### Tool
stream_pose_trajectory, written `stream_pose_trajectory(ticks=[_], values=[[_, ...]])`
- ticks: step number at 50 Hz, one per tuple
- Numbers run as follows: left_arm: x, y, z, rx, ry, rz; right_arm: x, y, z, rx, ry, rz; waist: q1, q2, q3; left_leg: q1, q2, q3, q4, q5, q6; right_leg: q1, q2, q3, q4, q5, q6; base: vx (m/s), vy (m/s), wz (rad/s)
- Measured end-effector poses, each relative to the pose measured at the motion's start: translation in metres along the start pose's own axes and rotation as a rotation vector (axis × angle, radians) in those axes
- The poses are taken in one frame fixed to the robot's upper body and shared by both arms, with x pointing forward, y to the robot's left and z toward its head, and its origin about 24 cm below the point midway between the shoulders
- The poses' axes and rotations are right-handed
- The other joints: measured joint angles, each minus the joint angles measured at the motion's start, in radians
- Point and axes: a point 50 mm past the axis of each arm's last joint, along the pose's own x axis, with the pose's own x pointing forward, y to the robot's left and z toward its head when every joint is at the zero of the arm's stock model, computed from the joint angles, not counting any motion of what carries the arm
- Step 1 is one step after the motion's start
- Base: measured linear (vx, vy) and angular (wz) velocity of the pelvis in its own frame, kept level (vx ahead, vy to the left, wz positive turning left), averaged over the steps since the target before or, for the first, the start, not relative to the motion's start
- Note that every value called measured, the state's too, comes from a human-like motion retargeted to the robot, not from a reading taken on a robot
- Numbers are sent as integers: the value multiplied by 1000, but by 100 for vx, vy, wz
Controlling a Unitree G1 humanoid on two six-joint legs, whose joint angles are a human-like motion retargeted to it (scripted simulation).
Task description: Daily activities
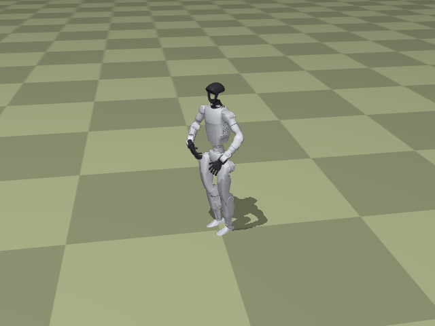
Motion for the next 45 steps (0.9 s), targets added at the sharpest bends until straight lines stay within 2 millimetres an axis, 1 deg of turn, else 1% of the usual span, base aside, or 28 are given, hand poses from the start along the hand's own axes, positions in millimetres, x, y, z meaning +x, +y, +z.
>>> stream_pose_trajectory(ticks=[22,45], values=[[-6,14,15,139,-51,33,-10,-4,-4,-5,-20,-69,0,-14,3,8,-5,-15,-10,6,-1,2,-7,-18,15,-15,-5,0,0,0],[-11,25,18,201,-59,122,-16,-8,-7,-1,-68,-213,2,-29,-4,10,-6,-25,-30,19,-6,7,-7,-36,2,-10,-9,0,0,0]])
